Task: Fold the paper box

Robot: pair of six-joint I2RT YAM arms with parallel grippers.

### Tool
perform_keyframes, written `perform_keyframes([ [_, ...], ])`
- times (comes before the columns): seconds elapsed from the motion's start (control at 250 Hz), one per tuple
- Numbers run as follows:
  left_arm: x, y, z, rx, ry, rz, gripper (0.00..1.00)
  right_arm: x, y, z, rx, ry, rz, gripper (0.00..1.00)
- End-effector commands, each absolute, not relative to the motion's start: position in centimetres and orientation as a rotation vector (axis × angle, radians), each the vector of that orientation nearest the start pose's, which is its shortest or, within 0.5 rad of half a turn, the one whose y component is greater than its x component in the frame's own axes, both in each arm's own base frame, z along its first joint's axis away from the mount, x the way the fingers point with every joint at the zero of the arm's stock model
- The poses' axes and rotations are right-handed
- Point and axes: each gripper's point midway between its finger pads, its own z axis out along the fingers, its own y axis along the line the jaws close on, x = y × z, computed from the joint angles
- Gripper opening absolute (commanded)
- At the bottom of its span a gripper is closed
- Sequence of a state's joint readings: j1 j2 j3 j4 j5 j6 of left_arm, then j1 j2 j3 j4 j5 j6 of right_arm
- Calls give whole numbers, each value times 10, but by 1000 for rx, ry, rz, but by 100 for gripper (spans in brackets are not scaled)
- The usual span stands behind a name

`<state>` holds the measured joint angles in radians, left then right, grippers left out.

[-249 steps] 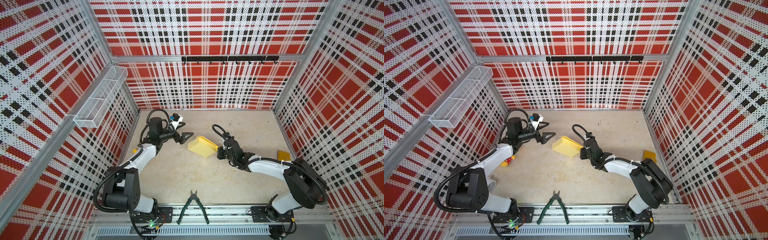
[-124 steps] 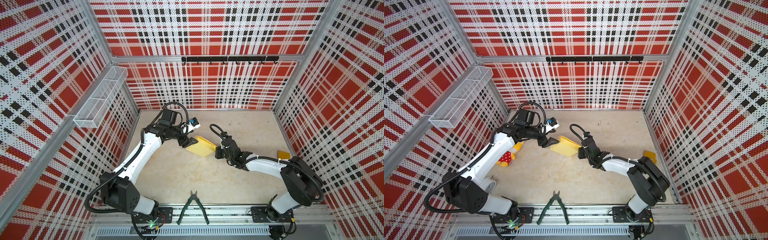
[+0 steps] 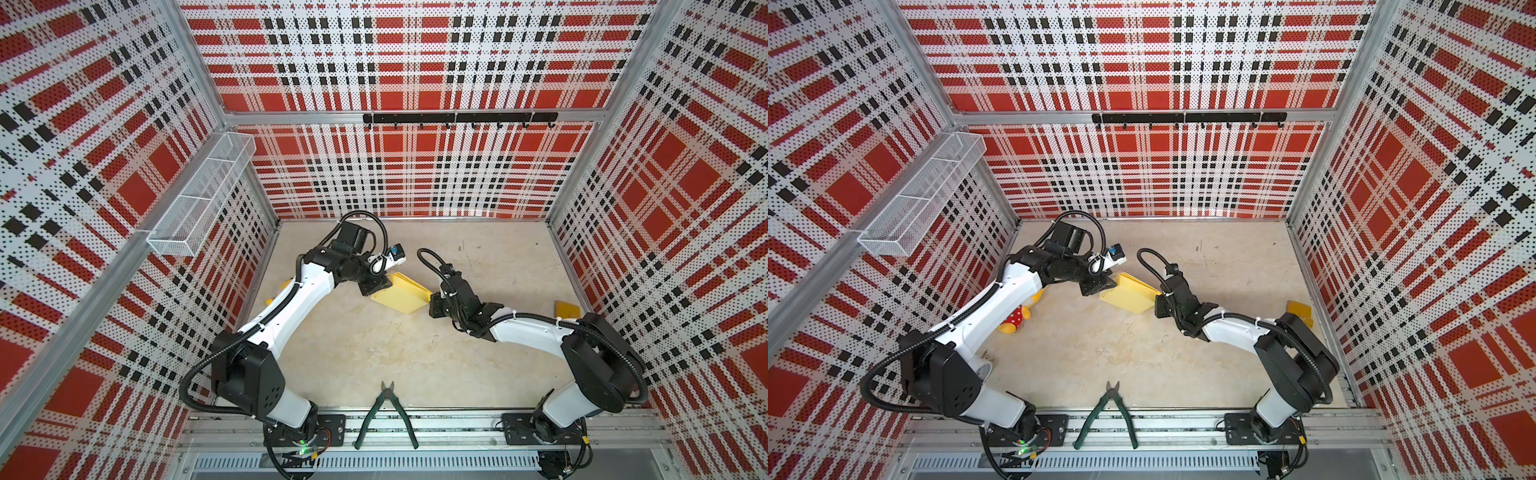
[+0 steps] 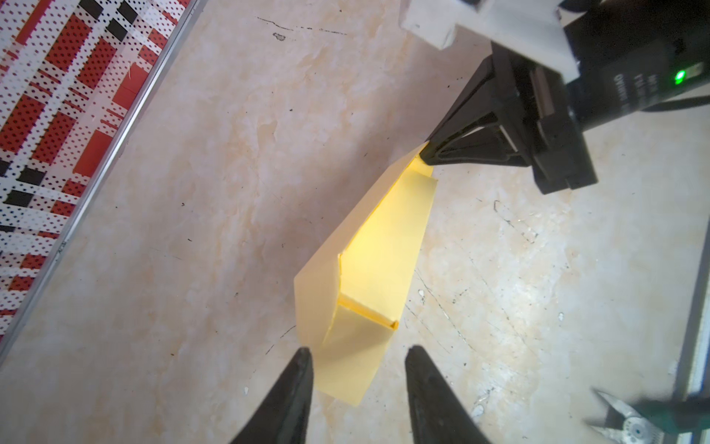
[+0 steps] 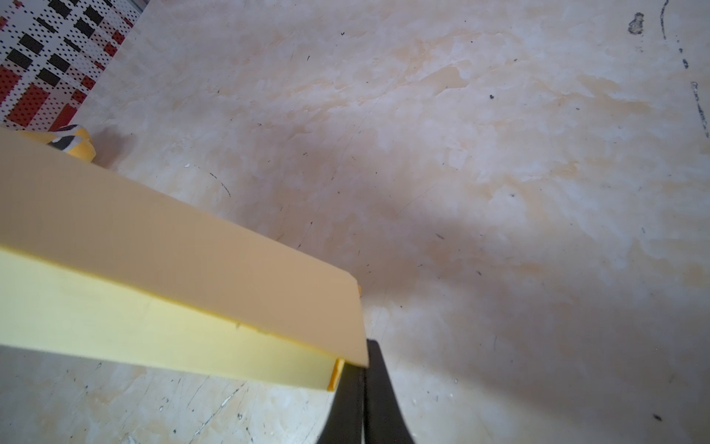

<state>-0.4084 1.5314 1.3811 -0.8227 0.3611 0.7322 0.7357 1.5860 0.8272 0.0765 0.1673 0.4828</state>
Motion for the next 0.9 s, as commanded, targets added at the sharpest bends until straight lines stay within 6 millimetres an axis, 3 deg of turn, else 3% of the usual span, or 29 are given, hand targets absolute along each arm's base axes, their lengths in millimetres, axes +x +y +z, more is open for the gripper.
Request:
perform_keyframes([
  [0.0,346,-216,216,1439,1981,-282,36,334,266,85,-240,2325,408,0],
  [0.196,351,-215,216,1432,1983,-247,25,334,268,86,-241,2323,410,0],
  [0.452,356,-215,218,1422,1980,-215,28,333,273,89,-259,2324,411,0],
  [0.552,355,-217,218,1420,1980,-225,17,336,271,91,-244,2315,391,0],
  [0.668,351,-216,211,1415,2006,-235,9,336,269,95,-232,2313,378,0],
  [0.9,341,-196,194,1359,2094,-219,7,333,279,113,-251,2302,317,0],
])
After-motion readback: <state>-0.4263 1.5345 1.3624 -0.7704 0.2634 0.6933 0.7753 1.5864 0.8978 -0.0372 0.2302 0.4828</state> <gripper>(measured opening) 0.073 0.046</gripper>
